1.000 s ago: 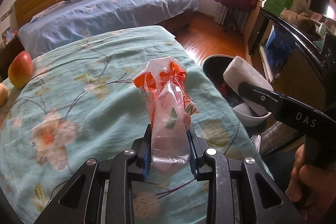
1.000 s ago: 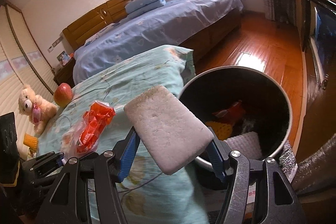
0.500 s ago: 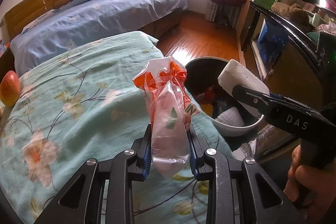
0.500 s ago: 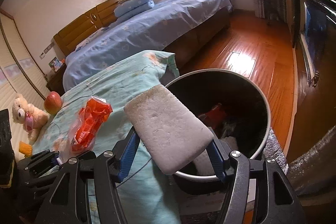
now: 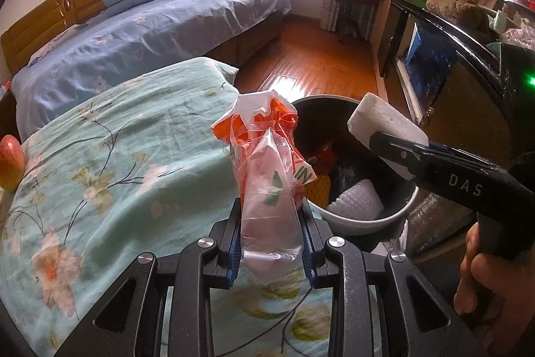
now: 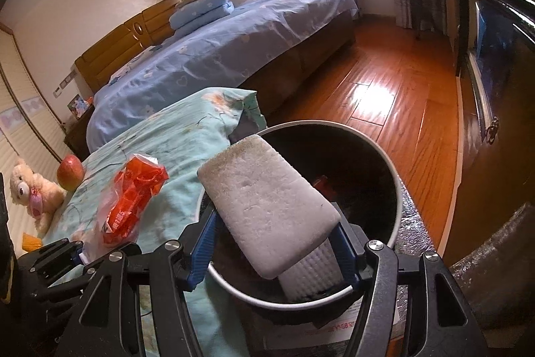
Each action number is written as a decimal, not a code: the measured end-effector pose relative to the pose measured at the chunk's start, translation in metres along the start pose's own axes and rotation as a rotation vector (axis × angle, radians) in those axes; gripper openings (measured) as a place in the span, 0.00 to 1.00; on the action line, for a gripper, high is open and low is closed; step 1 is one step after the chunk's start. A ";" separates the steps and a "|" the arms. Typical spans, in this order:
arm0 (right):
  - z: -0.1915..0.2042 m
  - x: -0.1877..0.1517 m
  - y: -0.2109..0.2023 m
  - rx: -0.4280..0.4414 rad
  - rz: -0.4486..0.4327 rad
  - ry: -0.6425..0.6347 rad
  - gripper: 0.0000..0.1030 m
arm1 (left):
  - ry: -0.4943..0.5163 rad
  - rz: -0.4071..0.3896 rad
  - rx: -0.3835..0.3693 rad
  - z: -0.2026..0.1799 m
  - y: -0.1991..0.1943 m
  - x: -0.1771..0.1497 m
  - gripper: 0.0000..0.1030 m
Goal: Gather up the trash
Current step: 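Carry the plastic bag and white sponge over the bin with both tools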
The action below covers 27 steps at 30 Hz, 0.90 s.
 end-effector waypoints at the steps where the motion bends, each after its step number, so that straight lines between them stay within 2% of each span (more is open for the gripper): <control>1: -0.001 0.001 0.000 -0.002 0.000 0.002 0.62 | 0.002 0.002 -0.001 -0.001 0.002 0.001 0.27; 27: -0.030 0.010 0.014 -0.020 0.022 0.037 0.62 | 0.034 0.022 -0.015 -0.018 0.028 0.018 0.28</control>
Point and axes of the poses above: each gripper's, at about its wrist camera, not at the fingertips, and y roughly the way its jaws point, z to its left, x to its top, the point moved 8 cm from there along y, roughly the way its jaws point, and after that the axes turned 8 degrees about -x, right-handed, at the moved point
